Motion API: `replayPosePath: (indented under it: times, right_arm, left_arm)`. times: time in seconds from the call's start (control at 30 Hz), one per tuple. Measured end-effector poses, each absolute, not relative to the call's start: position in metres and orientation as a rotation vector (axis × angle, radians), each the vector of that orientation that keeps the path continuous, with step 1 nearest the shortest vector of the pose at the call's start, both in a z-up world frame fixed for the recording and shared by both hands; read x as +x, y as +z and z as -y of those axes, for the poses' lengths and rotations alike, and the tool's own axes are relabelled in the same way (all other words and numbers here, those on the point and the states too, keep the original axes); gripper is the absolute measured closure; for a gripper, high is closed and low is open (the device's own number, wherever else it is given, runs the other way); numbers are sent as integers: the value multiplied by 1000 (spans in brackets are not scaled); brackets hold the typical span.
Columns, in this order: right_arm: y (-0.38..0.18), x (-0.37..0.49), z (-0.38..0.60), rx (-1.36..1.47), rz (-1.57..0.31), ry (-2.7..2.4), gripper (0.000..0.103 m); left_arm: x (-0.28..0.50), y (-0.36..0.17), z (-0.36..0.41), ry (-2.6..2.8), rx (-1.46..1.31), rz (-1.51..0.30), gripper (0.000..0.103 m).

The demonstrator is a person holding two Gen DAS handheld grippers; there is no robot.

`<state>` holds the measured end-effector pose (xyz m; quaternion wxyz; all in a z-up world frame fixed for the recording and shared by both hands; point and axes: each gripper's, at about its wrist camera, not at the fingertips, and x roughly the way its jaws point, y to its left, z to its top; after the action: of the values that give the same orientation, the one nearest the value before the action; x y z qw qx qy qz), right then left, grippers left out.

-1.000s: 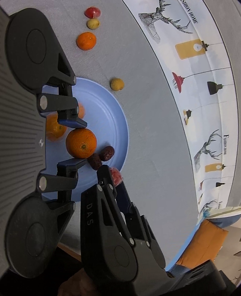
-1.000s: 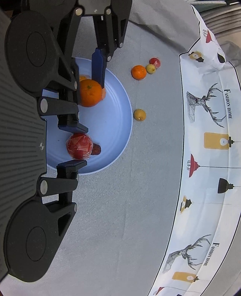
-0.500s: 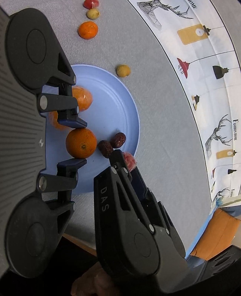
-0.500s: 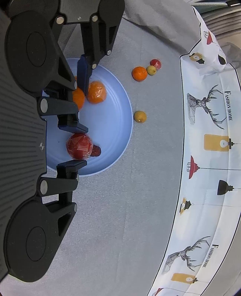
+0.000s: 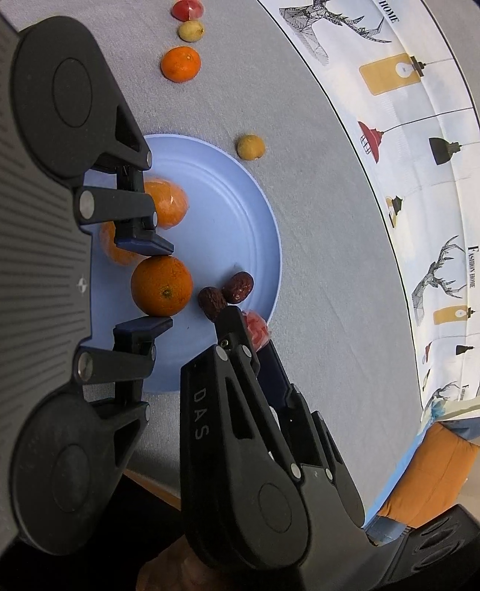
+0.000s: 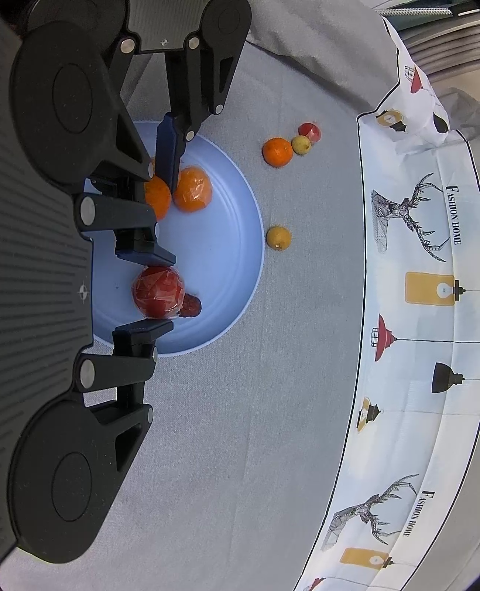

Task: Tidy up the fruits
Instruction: 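Carry the mandarin and the bagged red fruit over the blue plate with both tools, then open both tools to release the mandarin and the bagged fruit onto the plate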

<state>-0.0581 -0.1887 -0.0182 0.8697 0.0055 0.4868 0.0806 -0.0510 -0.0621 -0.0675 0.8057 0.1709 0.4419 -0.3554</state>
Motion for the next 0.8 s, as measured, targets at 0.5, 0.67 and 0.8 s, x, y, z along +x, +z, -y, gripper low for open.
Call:
replayPosePath:
  times: [0.5, 0.67, 0.8]
  right_arm:
    - [-19, -57, 187, 10, -1023, 178, 71]
    - [-19, -58, 185, 10, -1023, 179, 71]
    - [-20, -58, 184, 9, -1023, 179, 71]
  left_arm:
    - [-50, -65, 60, -752, 355, -946, 64]
    - [-50, -64, 60, -751, 356, -946, 64]
    - [-49, -64, 60, -751, 355, -946, 64]
